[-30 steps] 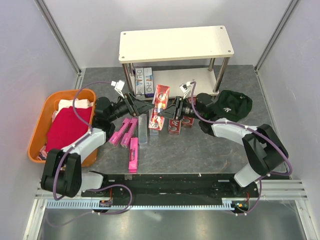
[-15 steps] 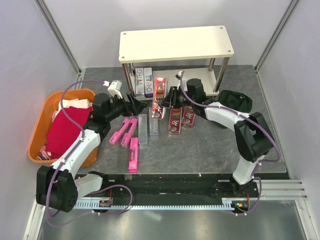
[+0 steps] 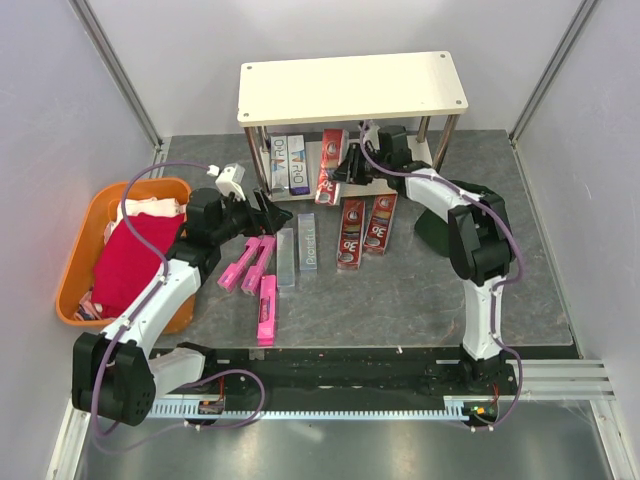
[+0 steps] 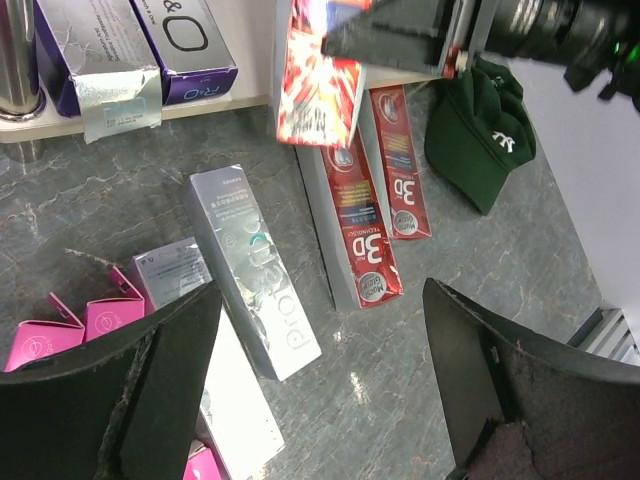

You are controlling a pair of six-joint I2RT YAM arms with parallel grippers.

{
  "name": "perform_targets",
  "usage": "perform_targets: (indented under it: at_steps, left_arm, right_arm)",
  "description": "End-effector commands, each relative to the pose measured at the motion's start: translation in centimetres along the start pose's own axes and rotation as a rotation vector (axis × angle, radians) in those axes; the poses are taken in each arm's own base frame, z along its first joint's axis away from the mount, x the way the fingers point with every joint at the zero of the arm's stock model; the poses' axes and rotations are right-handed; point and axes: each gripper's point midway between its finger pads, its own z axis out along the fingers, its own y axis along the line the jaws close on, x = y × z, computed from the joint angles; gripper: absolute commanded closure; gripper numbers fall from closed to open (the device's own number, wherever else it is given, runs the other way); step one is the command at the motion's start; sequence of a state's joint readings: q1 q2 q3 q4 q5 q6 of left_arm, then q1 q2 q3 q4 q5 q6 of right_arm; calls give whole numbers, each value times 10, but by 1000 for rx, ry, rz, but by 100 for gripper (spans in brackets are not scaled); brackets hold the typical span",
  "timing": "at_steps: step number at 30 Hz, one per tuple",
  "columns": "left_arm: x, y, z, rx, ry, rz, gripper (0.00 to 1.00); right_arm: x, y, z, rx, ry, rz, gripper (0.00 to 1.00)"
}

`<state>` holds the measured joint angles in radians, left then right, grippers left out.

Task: Place and organize the toothpastes onto the shelf

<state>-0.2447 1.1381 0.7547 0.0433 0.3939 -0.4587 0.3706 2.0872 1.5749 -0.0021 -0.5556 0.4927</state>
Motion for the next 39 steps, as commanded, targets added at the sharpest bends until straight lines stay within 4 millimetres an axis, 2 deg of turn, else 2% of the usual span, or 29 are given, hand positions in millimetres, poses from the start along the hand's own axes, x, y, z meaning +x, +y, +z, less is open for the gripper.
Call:
perform_targets:
  at_steps: [1, 5, 10, 14, 22, 31, 39]
  left_arm:
    - [-19, -8, -3, 9, -50, 74, 11]
    - [-17, -6, 0, 6, -40, 70, 11]
    - [-15, -5, 2, 5, -31, 67, 11]
    - [-17, -7, 2, 13, -30, 65, 11]
    - [-15, -9, 4, 30, -19, 60, 11]
    - [-14, -15, 4, 65, -14, 53, 11]
    - [-12, -15, 5, 70, -9, 44, 11]
  right_arm:
    - [-41, 13, 5, -65, -27, -72, 71]
    - [-48, 5, 28, -82, -19, -60, 70]
    - [-46, -7, 43, -78, -4, -35, 68]
    - [-42, -17, 55, -75, 0, 2, 60]
    - [-39, -31, 61, -24, -31, 50, 38]
    - [-52, -43, 51, 86, -109, 57, 27]
    - [-48, -38, 58, 35, -130, 106, 34]
